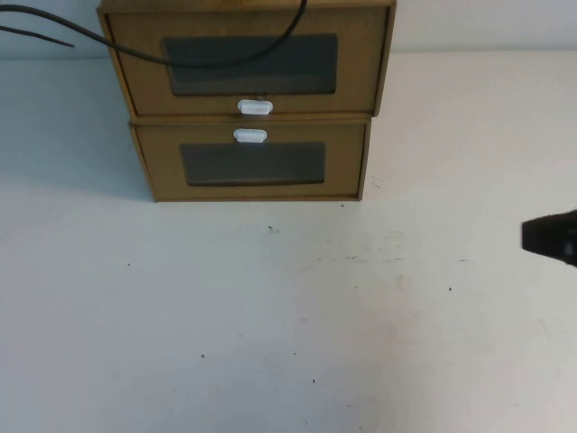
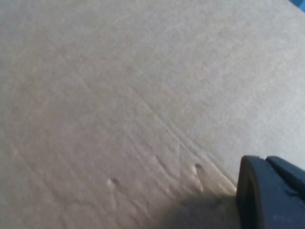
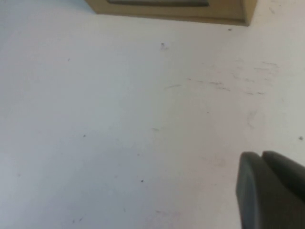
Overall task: Open the shoe box
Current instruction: 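Pull the top drawer of the cardboard box fully open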
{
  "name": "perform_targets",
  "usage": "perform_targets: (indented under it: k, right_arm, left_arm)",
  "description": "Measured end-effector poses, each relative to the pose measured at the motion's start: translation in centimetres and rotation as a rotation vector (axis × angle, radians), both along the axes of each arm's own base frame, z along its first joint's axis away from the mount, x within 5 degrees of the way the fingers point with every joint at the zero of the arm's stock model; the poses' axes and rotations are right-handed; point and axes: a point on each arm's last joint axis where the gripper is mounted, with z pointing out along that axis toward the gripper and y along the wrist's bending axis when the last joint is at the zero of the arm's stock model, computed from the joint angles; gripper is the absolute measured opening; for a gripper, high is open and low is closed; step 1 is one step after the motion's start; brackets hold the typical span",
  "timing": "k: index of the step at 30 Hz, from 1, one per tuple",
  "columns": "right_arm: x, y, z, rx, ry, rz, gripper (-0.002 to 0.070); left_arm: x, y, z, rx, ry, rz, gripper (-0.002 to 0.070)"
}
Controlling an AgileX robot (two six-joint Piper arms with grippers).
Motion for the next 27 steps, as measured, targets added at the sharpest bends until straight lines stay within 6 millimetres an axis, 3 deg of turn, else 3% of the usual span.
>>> perform_targets:
  k: [8, 16, 21, 27]
  right_arm:
    - [3.7, 7.6, 1.2, -0.164, -0.014, 0.274, -0.0014]
    - [4.3, 15.6, 0.3, -0.507, -0.171, 0.439, -0.0013]
    - [4.8, 18.3, -1.1, -0.736, -0.357, 0.437, -0.0013]
    - [6.8, 20.8, -2.2, -0.950, -0.684, 0.403, -0.0014]
  left_arm:
    - [0.0, 0.0, 0.0, -0.006, 0.012, 0.009, -0.0005]
    - [0.0, 0.0, 0.0, -0.006, 0.014, 0.009, -0.0005]
    - [0.0, 0.0, 0.0, -0.006, 0.014, 0.009, -0.0005]
    - [0.0, 0.0, 0.0, -0.009, 0.017, 0.012, -0.0005]
